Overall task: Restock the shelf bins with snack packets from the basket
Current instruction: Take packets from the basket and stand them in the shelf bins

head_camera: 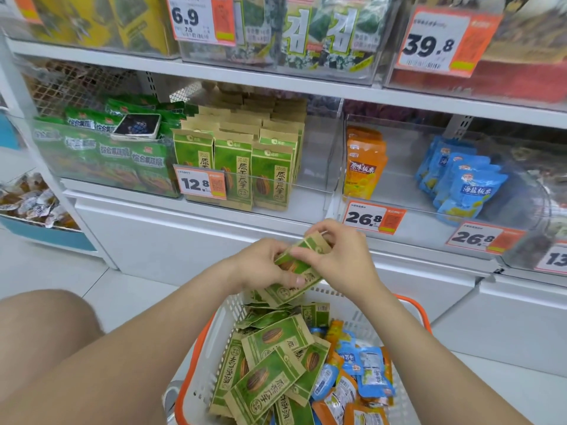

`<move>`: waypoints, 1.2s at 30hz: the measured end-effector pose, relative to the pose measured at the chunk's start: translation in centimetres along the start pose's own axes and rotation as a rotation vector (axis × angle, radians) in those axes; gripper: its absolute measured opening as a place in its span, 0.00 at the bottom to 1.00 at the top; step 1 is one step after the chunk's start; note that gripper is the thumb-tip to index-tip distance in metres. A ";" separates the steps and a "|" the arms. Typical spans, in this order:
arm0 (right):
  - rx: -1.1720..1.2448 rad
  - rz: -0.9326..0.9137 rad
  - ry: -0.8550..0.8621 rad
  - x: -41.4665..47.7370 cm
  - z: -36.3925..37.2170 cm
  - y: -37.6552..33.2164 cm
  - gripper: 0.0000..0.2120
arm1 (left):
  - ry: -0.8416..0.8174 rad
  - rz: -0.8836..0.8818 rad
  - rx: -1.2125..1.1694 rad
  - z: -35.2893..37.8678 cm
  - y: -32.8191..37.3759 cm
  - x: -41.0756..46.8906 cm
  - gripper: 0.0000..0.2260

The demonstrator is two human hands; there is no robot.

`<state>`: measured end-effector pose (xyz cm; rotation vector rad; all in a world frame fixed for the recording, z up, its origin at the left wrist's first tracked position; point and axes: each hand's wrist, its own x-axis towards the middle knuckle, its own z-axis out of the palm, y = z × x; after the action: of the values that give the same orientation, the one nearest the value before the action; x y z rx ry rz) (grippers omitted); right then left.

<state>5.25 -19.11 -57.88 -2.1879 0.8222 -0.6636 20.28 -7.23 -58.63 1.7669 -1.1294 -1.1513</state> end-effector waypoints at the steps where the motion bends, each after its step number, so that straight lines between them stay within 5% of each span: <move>1: 0.113 0.037 0.039 0.0 -0.1 -0.1 0.17 | 0.036 -0.029 -0.152 0.1 0.1 -0.1 0.09; 5: 0.312 0.047 0.025 0.2 -0.6 0.0 0.11 | 0.113 -0.046 -0.496 1.0 1.1 -0.1 0.15; 11: 0.469 0.102 0.070 0.3 -1.1 -1.5 0.04 | 0.320 0.043 -0.695 1.4 2.8 0.4 0.22; 18: 0.362 -0.033 0.087 1.5 -1.9 -4.6 0.15 | 0.560 0.230 -0.637 -0.4 5.4 0.1 0.09; 24: 0.315 -0.299 0.292 3.4 -3.5 -8.1 0.14 | 0.779 0.262 -0.494 -2.7 7.3 0.3 0.19; 28: 0.289 -0.365 0.359 5.5 -3.6 -9.3 0.14 | 0.773 0.135 -0.267 -4.2 7.5 0.2 0.27; 36: 0.051 -0.233 0.254 9.8 -1.4 -8.3 0.13 | 0.801 0.040 -0.237 -4.6 7.3 0.6 0.25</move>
<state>13.86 -22.11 -48.67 -2.2010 0.6704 -1.0835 22.68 -9.79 -50.73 1.7472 -0.5142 -0.4313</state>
